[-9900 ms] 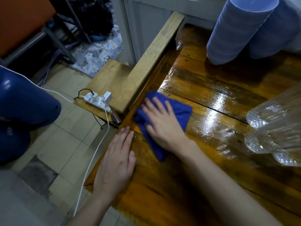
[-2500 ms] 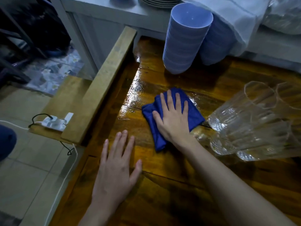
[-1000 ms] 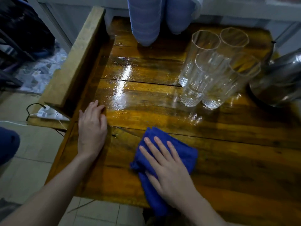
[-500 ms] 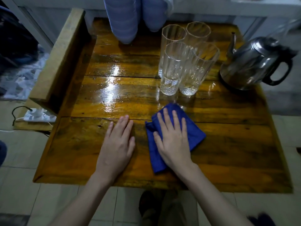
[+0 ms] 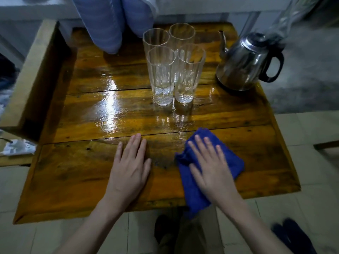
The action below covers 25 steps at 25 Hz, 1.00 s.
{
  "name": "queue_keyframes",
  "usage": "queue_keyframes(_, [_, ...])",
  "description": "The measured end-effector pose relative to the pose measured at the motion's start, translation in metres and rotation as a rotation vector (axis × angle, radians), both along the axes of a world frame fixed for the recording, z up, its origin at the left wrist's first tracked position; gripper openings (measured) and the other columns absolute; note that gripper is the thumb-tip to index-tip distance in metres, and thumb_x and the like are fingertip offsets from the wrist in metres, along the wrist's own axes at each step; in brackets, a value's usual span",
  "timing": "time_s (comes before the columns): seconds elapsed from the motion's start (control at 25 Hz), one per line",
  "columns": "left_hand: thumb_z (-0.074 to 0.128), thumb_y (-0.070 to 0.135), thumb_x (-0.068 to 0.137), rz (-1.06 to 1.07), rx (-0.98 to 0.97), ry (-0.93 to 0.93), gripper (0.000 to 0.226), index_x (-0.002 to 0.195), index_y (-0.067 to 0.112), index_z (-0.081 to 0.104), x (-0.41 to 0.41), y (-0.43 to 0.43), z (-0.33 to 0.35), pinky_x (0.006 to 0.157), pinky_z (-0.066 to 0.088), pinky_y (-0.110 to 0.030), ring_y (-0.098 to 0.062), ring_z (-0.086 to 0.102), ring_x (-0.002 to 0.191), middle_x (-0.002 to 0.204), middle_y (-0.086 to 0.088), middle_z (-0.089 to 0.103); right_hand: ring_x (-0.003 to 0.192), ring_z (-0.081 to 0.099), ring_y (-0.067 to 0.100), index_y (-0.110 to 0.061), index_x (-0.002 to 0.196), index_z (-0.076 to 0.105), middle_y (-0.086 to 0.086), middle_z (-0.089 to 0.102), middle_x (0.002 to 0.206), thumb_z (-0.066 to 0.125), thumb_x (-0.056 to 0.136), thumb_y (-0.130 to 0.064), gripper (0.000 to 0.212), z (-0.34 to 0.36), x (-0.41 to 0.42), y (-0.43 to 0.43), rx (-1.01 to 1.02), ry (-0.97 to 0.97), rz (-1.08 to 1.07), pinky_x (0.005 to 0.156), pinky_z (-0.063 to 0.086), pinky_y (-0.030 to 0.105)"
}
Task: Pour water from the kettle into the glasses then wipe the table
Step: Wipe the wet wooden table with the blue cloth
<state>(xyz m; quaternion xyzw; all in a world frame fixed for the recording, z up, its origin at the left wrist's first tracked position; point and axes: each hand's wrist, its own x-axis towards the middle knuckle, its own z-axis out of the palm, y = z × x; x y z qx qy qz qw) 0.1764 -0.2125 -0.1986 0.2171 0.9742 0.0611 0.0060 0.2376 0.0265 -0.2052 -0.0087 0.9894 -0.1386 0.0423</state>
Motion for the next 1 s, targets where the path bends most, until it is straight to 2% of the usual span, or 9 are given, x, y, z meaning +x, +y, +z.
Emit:
queue_keyframes(0.16, [0.03,0.037,0.098,0.069,0.072,-0.004,0.056,0.147,0.01,0.032,0.001,0.014,-0.005,0.118,0.012,-0.053,-0.023,0.016,0.147,0.157,-0.011,0.025,0.151,-0.008,0.016,-0.027,0.156,0.006,-0.006,-0.006,0.164,0.009,0.092,-0.057,0.071,0.006,-0.022,0.03,0.004,-0.06,-0.257,0.122,-0.007,0.04])
queue_keyframes(0.24, [0.032,0.037,0.098,0.069,0.094,0.001,0.055,0.146,0.01,0.033,0.001,0.012,-0.004,0.118,0.012,-0.052,-0.021,0.016,0.147,0.157,-0.01,0.026,0.151,-0.005,0.022,-0.026,0.156,0.008,-0.003,-0.003,0.164,0.007,0.09,-0.056,0.073,0.007,-0.038,0.014,0.006,-0.036,-0.315,0.12,-0.008,0.044])
queue_keyframes(0.32, [0.034,0.036,0.098,0.072,0.112,0.001,0.054,0.146,0.011,0.034,0.002,0.012,-0.002,0.118,0.013,-0.051,-0.02,0.018,0.147,0.156,-0.009,0.028,0.152,0.001,0.025,-0.024,0.156,0.016,0.0,0.007,0.165,0.016,0.093,-0.05,0.068,0.007,-0.049,-0.013,0.013,0.009,-0.259,0.121,-0.004,0.047])
queue_keyframes(0.4, [0.035,0.035,0.098,0.075,0.121,0.0,0.054,0.146,0.012,0.035,0.001,0.012,-0.001,0.119,0.014,-0.05,-0.02,0.02,0.146,0.156,-0.009,0.029,0.151,0.006,0.025,-0.023,0.155,0.022,0.001,0.015,0.164,0.025,0.094,-0.044,0.064,0.007,-0.052,-0.038,0.005,0.022,-0.112,0.122,0.001,0.049])
queue_keyframes(0.52, [0.035,0.036,0.098,0.078,0.119,-0.003,0.054,0.146,0.013,0.034,0.0,0.012,-0.002,0.119,0.013,-0.048,-0.019,0.019,0.146,0.156,-0.008,0.028,0.151,0.008,0.024,-0.022,0.155,0.024,0.001,0.017,0.164,0.028,0.094,-0.042,0.064,0.006,-0.042,-0.058,-0.015,0.024,0.022,0.121,0.004,0.049])
queue_keyframes(0.64, [0.033,0.037,0.097,0.076,0.119,-0.001,0.055,0.146,0.013,0.034,0.0,0.012,-0.002,0.119,0.012,-0.048,-0.018,0.019,0.146,0.156,-0.008,0.028,0.152,0.007,0.019,-0.023,0.155,0.023,0.0,0.016,0.164,0.03,0.097,-0.042,0.062,0.003,-0.023,-0.044,-0.031,0.04,0.016,0.121,0.003,0.044])
queue_keyframes(0.8, [0.032,0.038,0.097,0.08,0.13,0.0,0.056,0.147,0.012,0.033,0.001,0.013,-0.002,0.12,0.01,-0.048,-0.019,0.018,0.146,0.156,-0.008,0.028,0.152,0.0,0.014,-0.026,0.156,0.013,-0.005,0.007,0.165,0.026,0.099,-0.048,0.062,-0.002,-0.001,0.008,-0.02,0.043,-0.207,0.123,0.003,0.042])
queue_keyframes(0.88, [0.03,0.038,0.097,0.076,0.12,0.001,0.056,0.147,0.012,0.033,0.001,0.013,-0.002,0.12,0.01,-0.048,-0.02,0.018,0.147,0.156,-0.008,0.027,0.152,0.003,0.016,-0.026,0.155,0.008,-0.003,0.007,0.165,0.022,0.098,-0.051,0.063,-0.003,0.003,0.037,-0.014,0.058,-0.337,0.123,0.006,0.044])
queue_keyframes(1.0, [0.026,0.039,0.098,0.065,0.073,0.002,0.057,0.148,0.012,0.03,0.001,0.014,-0.002,0.12,0.008,-0.048,-0.021,0.015,0.147,0.158,-0.009,0.024,0.151,0.007,0.023,-0.019,0.155,0.013,0.002,0.01,0.165,0.017,0.095,-0.055,0.07,0.001,-0.003,0.065,0.043,0.028,-0.458,0.122,0.009,0.047])
